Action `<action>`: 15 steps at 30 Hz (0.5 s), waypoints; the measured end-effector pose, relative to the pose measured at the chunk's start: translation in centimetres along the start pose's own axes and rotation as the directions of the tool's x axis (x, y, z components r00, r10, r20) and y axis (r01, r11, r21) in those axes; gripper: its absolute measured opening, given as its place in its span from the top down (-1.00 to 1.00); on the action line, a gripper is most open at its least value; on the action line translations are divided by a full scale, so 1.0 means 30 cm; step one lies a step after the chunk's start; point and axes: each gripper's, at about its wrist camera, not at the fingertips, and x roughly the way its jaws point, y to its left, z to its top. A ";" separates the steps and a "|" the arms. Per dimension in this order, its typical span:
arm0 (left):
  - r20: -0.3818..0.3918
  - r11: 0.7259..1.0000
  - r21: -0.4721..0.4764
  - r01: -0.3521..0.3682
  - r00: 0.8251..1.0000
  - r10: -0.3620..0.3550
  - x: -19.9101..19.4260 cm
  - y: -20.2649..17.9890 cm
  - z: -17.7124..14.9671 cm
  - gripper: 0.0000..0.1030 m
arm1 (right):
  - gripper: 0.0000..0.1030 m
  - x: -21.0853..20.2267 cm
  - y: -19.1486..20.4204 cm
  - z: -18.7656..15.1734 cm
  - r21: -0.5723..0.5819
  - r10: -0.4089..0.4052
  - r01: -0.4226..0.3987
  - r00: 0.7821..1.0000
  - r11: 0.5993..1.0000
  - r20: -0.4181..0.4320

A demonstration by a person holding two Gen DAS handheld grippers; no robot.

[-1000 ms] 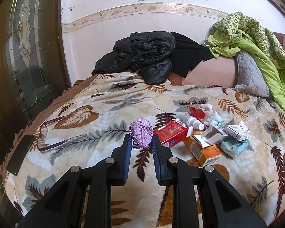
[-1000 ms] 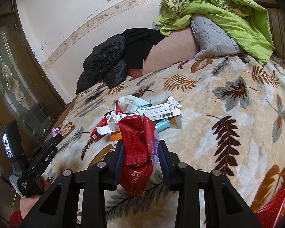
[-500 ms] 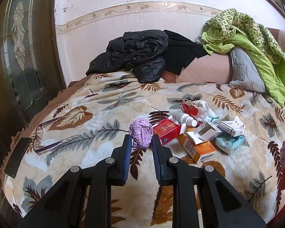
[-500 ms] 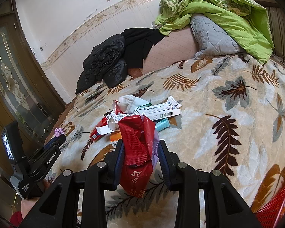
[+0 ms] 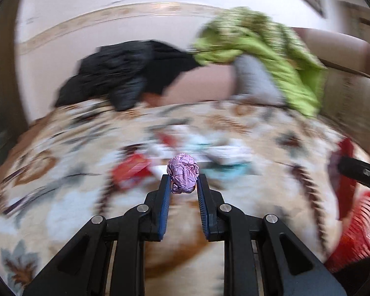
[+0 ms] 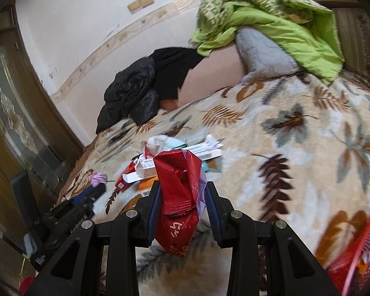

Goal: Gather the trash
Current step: 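Carry both items to the red wastebasket and open both tools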

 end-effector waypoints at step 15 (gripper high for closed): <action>-0.282 0.693 0.193 0.695 0.715 -0.639 -0.124 -0.831 -0.013 0.60 | 0.21 -0.585 -0.543 -0.108 0.289 -0.303 0.271 0.950 0.918 0.074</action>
